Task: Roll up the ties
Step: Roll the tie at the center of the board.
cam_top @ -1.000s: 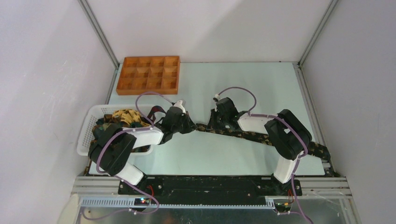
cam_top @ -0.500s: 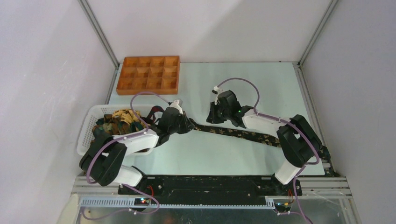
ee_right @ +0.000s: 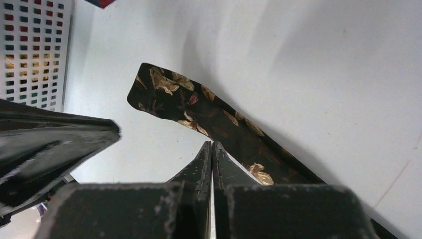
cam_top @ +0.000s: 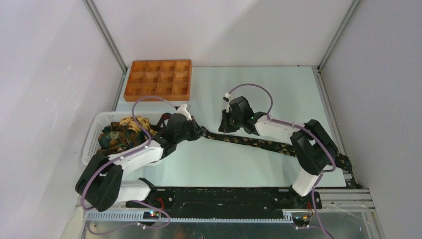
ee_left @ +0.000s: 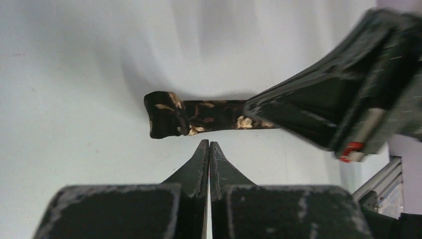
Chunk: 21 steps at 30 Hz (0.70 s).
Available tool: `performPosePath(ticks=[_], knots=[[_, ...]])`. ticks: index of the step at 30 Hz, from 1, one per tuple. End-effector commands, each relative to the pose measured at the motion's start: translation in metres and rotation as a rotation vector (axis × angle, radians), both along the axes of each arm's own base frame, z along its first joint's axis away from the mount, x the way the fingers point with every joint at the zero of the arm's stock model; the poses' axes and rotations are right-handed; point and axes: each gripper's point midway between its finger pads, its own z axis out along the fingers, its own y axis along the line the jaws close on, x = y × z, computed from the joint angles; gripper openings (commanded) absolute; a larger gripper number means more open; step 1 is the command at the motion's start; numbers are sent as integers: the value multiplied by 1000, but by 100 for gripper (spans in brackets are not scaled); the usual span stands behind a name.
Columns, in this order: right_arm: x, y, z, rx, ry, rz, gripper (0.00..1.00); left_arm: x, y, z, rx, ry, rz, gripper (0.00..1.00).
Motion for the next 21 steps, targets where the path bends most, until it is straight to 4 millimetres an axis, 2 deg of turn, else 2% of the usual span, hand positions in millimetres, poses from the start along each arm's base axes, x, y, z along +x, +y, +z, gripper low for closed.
performPosePath(ticks=[1,4,9,18,21], knots=[[0,26,8,65,1,40,0,11,7,39,-36,-119,22,0],[-3,35,-1,73,31,54,0,16,15,41,-50,-112,68,0],[-8,43,-9,75,63,68,0,33,35,17,-41,-24,177,0],[-19,42,-22,37,92,87,0,51,40,13,-23,3,224,0],[-19,42,-28,32,101,84,0,56,44,5,4,24,248,0]])
